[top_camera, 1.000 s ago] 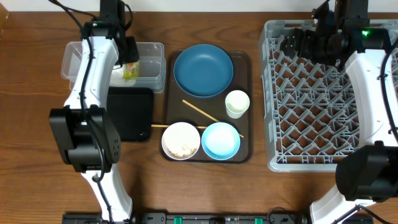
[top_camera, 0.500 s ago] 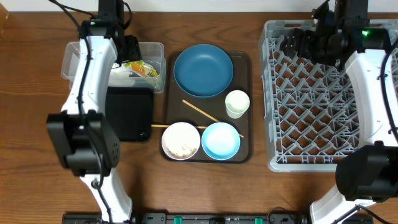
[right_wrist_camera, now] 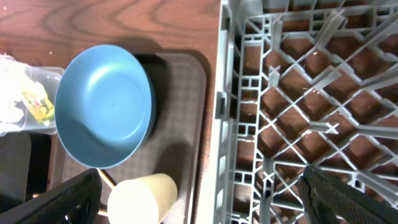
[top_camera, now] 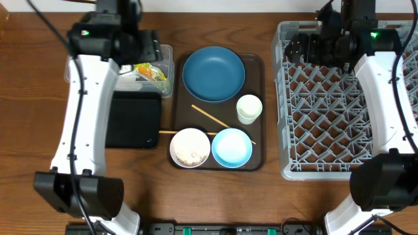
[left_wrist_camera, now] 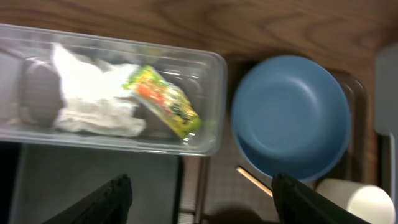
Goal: Sort waste into correct bins and load items into the dishwasher rack
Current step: 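Move the left gripper back over the tray toward the white paper cup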
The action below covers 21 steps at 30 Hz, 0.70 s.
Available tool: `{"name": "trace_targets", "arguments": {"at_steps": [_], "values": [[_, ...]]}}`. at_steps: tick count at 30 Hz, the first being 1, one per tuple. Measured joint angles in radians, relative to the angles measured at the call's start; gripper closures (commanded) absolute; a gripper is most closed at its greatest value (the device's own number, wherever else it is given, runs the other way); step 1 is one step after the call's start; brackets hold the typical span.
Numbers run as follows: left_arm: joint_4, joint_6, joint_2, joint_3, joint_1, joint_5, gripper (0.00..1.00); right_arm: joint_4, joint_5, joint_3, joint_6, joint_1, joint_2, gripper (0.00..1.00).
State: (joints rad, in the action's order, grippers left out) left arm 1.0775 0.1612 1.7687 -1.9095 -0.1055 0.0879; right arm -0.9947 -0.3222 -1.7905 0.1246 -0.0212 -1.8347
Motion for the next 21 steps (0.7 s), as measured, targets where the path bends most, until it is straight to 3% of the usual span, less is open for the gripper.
{"name": "trace_targets", "arguments": {"at_steps": [12, 21], "values": [[0.008, -0.029, 0.01, 0.003, -0.201, 0.045, 0.25, -0.079, 0.0, 0.0, 0.0, -0.03, 0.0, 0.01], [0.015, -0.027, 0.089, 0.003, -0.296, 0.068, 0.25, -0.098, 0.0, 0.0, -0.001, 0.031, 0.044, 0.01]]}}
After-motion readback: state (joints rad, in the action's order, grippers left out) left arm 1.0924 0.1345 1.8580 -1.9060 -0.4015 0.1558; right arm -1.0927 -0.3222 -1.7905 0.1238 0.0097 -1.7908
